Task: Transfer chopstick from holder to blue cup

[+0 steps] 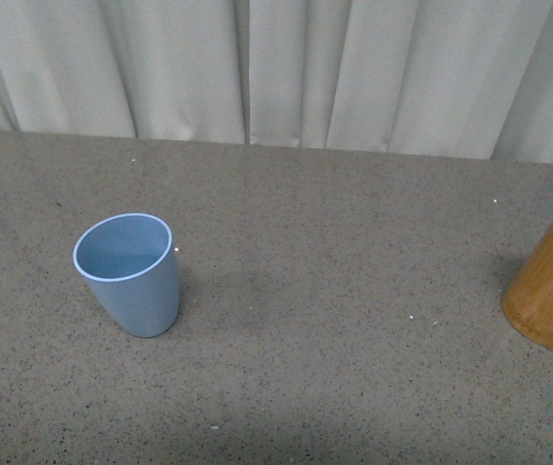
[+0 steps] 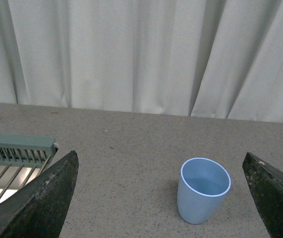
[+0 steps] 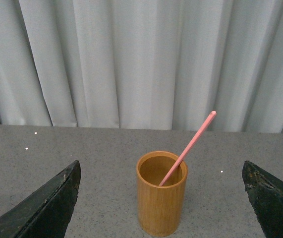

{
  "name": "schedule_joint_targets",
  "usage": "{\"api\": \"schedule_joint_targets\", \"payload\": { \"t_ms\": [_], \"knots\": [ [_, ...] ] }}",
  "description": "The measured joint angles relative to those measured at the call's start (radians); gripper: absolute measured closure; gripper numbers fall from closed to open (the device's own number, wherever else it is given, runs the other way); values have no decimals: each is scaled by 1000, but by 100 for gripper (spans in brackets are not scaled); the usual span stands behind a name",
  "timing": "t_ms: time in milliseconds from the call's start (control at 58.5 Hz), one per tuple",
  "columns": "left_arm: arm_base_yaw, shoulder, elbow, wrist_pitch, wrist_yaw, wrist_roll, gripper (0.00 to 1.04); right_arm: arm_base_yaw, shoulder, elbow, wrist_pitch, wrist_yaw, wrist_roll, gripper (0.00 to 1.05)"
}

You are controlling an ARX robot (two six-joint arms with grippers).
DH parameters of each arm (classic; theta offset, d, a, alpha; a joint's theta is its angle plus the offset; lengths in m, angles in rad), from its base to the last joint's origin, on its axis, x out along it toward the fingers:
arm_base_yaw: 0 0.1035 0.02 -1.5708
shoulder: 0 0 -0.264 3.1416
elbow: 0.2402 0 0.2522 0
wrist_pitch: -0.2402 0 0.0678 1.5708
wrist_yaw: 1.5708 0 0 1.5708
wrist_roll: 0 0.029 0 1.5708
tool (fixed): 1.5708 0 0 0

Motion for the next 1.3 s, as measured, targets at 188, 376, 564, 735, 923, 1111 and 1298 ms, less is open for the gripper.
{"api": "schedule_joint_targets", "payload": {
  "t_ms": [188,376,564,735,923,1111,1298],
  "knots": [
    [0,0,0,0,0,0,7,0,0,0,0,0,0,10],
    [89,156,37,-116,52,-407,7,0,0,0,0,0,0,10],
    [114,394,48,95,52,-673,7,0,0,0,0,0,0,10],
    [21,726,97,346,-17,-752,7,0,0,0,0,0,0,10],
    [-51,1087,203,525,-119,-780,7,0,0,0,0,0,0,10],
    [-67,1288,265,557,-185,-779,7,0,0,0,0,0,0,10],
    [-98,1417,339,576,-192,-784,7,0,0,0,0,0,0,10]
  ]
}}
